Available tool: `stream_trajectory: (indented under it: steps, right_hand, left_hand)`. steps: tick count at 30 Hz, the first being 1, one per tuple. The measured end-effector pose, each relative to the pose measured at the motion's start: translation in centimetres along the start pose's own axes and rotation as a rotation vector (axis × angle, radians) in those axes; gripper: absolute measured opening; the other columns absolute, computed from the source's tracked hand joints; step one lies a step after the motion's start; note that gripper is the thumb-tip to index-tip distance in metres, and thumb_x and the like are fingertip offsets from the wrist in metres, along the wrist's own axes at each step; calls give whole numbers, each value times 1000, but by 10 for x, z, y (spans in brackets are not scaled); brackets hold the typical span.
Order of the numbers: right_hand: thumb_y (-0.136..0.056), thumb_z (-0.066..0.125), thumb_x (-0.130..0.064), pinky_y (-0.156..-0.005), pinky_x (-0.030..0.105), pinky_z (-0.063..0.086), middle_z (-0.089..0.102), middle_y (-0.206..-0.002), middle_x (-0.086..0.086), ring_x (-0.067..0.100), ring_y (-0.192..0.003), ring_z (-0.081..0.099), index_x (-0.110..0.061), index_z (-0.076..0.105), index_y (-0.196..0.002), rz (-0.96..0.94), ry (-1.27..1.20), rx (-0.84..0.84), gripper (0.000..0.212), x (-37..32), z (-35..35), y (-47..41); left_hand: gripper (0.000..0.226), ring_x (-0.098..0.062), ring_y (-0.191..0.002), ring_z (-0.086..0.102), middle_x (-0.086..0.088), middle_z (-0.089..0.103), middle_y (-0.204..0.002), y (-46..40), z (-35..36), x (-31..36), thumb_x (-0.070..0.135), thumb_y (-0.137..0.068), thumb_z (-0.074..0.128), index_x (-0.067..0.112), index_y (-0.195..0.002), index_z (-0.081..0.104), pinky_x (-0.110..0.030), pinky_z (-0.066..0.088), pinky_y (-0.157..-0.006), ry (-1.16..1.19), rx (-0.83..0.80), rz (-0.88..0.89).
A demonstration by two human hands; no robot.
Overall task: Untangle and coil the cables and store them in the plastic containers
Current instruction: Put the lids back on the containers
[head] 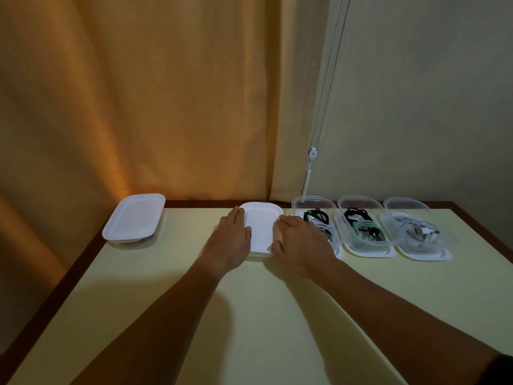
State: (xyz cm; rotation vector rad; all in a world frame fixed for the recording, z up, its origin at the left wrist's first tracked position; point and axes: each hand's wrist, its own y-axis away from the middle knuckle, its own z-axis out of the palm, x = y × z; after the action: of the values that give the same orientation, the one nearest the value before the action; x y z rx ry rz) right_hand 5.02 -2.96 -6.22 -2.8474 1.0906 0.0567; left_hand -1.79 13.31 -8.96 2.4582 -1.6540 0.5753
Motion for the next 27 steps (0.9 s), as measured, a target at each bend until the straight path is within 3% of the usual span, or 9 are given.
stream_trajectory:
  steps: [6, 10, 15, 20, 24, 27]
  right_hand:
    - [-100, 38, -34, -117, 35, 26, 49, -147, 10, 24, -134, 45, -7, 47, -141, 8, -41, 39, 50, -2, 16, -2]
    - [-94, 26, -39, -125, 40, 8, 46, -151, 17, 28, -141, 40, -1, 44, -145, -24, 32, 17, 66, 1, 24, -9]
    - [-80, -11, -47, -124, 41, -3, 26, -163, 21, 31, -152, 22, 3, 24, -155, -31, 18, -6, 97, 0, 33, -10]
    - [-99, 15, -36, -125, 43, 0, 21, -164, 22, 33, -153, 19, 3, 22, -155, -43, 7, -41, 69, -4, 26, -16]
    - [-101, 15, -34, -125, 44, 6, 23, -164, 18, 30, -152, 20, -1, 24, -155, -78, -44, -31, 64, -32, 28, -29]
    - [-107, 27, -29, -124, 45, 9, 22, -165, 15, 27, -153, 18, -4, 26, -155, -84, -113, -11, 54, -52, 32, -41]
  left_hand:
    - [55, -23, -144, 29, -3, 15, -164, 1, 19, -3, 33, -106, 29, 16, -155, 11, -41, 35, -115, 34, 40, -28]
    - [57, -24, -145, 26, -3, 11, -164, -3, 22, -6, 35, -105, 28, 17, -156, 8, -43, 31, -116, 21, 18, -37]
    - [60, -26, -147, 23, -6, 13, -164, -5, 18, -3, 42, -104, 27, 15, -155, 9, -45, 27, -118, -76, 16, -52]
    - [69, -34, -151, 2, -11, 1, -165, -2, 2, -2, 50, -101, 19, 10, -156, 4, -53, 1, -120, -380, -37, -43]
    - [67, -37, -151, 1, -13, 0, -165, 4, -16, -32, 50, -102, 12, 12, -157, 7, -57, -3, -120, -566, 10, -33]
    - [62, -38, -151, -1, -13, 0, -165, 6, -30, -61, 51, -101, 11, 24, -157, 8, -59, -6, -119, -620, 40, -65]
